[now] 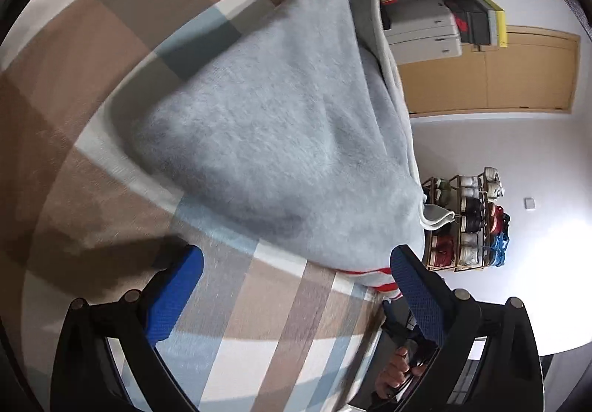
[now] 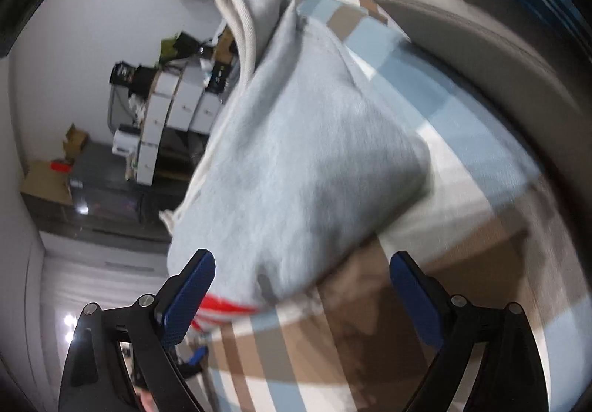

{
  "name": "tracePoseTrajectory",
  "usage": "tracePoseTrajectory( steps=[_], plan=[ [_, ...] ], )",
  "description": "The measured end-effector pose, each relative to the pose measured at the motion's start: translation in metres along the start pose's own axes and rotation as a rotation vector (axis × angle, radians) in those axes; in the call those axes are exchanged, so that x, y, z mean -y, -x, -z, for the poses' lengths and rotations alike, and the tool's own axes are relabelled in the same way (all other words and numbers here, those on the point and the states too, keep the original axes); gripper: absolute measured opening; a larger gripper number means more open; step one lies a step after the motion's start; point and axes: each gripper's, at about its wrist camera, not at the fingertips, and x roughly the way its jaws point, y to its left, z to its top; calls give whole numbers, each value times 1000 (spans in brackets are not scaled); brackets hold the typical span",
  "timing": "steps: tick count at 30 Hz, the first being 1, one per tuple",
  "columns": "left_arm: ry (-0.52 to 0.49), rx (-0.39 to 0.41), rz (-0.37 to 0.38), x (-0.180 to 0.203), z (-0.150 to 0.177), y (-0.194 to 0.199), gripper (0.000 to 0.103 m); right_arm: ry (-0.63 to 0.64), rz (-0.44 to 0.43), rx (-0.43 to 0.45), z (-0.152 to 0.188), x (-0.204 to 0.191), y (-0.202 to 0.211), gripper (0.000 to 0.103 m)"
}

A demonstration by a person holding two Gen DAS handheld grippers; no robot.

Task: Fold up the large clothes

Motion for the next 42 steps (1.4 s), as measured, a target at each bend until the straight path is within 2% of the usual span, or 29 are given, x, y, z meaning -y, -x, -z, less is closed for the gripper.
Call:
tracePoseTrajectory(
  steps=[3, 7, 8, 9, 10, 11, 13, 14, 15, 16, 17, 20, 22, 23, 25, 27, 30, 33, 37, 42],
  plan=[
    [-25, 36, 22, 4, -1, -4, 99, 24, 30, -4, -5, -12, -12, 97],
    [15, 62, 79, 2, -10, -13, 99, 22, 26, 2, -11, -21, -29, 97],
    [20, 72, 85, 1, -14, -14, 99, 30, 43, 19, -14, -25, -32, 91],
    [21, 82, 85, 1, -17, -16, 99, 55, 83, 36, -14, -26, -34, 68],
    [19, 95, 76, 3, -23, -16, 99, 107, 162, 52, -15, -32, -38, 51],
    [13, 110, 63, 6, -23, -19, 99, 148, 204, 67, -12, -35, -40, 33],
    [8, 153, 52, 11, -22, -22, 98, 189, 199, 111, -9, -38, -40, 30],
    [3, 176, 46, 13, -21, -25, 81, 195, 189, 131, -8, -38, -37, 27],
    [-4, 196, 30, 15, -18, -28, 70, 200, 174, 151, -7, -38, -33, 24],
    [-5, 199, 10, 14, -19, -30, 37, 210, 159, 170, -5, -39, -29, 23],
    [3, 200, -1, 10, -19, -31, 14, 223, 159, 182, -4, -42, -27, 23],
    [57, 215, 48, -4, -18, -27, 9, 272, 156, 218, 1, -55, -18, 21],
    [56, 245, 35, -3, -13, -19, 3, 286, 158, 233, 3, -60, -14, 20],
    [38, 258, 16, 2, -9, -16, 2, 309, 191, 242, 6, -67, -17, 20],
    [-11, 273, -56, 12, -2, -9, 2, 426, 328, 251, 14, -81, -25, 18],
    [-71, 282, -92, 21, 5, -5, 2, 451, 372, 242, 20, -83, -29, 17],
    [-83, 284, -109, 24, 13, 1, 2, 395, 346, 230, 19, -74, -23, 14],
    [-68, 283, -102, 19, 20, 6, 2, 418, 354, 223, 24, -72, -16, 9],
    [-58, 260, -99, 13, 26, 6, 2, 457, 365, 211, 33, -68, -3, 9],
    [-64, 250, -88, 18, 36, 9, 2, 426, 346, 185, 43, -49, 14, 9]
  ],
)
